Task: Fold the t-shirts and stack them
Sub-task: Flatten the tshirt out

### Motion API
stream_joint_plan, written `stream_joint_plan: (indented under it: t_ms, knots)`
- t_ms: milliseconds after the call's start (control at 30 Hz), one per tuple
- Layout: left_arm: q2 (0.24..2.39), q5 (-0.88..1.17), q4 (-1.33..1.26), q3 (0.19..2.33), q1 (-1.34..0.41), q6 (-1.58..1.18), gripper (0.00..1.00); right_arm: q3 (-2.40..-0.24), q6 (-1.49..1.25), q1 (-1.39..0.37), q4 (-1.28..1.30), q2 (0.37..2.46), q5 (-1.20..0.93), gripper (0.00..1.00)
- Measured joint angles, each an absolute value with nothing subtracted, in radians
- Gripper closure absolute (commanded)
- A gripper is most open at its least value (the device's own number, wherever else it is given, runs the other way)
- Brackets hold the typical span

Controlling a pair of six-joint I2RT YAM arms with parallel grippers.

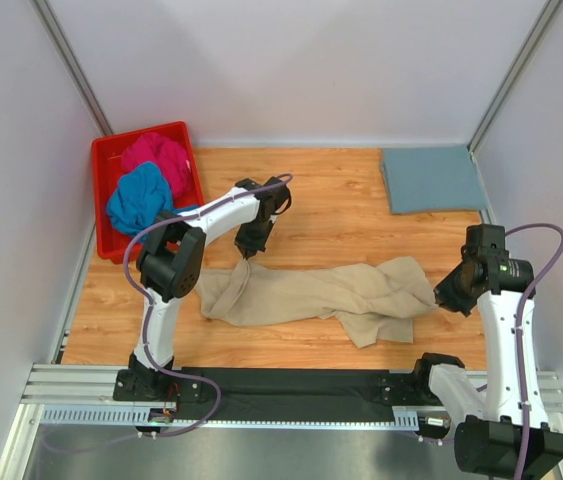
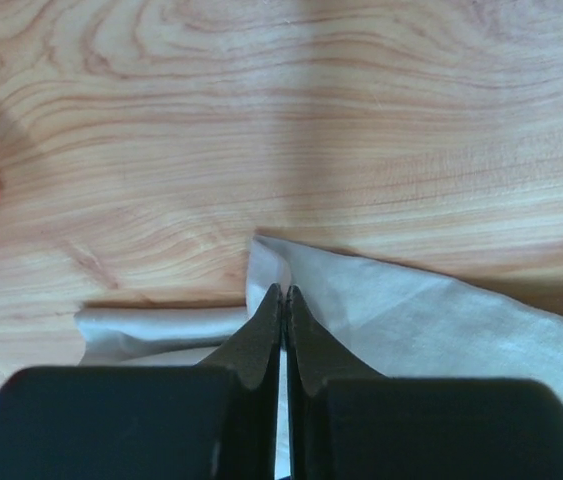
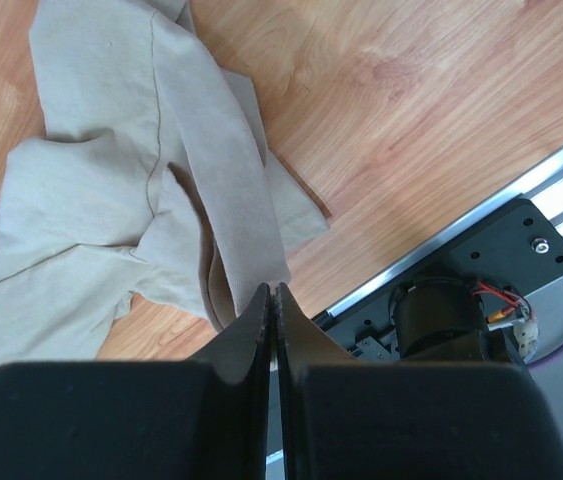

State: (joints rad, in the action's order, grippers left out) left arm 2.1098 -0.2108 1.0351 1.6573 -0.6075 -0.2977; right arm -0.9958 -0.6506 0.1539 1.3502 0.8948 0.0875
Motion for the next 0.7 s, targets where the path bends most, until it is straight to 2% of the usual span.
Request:
stream_joint_plan:
  t_ms: [167, 367, 567, 700]
  knots:
    - [2.109, -0.216, 1.119, 1.717, -0.607, -0.297, 1.00, -1.085, -0.651, 0.154, 1.370, 0.969, 0.113, 1.00]
    - [2.034, -0.292, 1.263, 1.975, -0.607, -0.305, 1.00, -1.533, -0.672, 0.155, 1.378, 1.192, 0.183, 1.00]
    - [1.702, -0.450, 1.283, 2.044, -0.607, -0.389, 1.00, -2.056, -0.714, 0.165, 1.363, 1.427, 0.236, 1.00]
    - [1.449, -0.549, 1.298, 2.072, -0.607, -0.443, 1.00, -2.236, -0.749, 0.192, 1.348, 1.465, 0.241, 1.00]
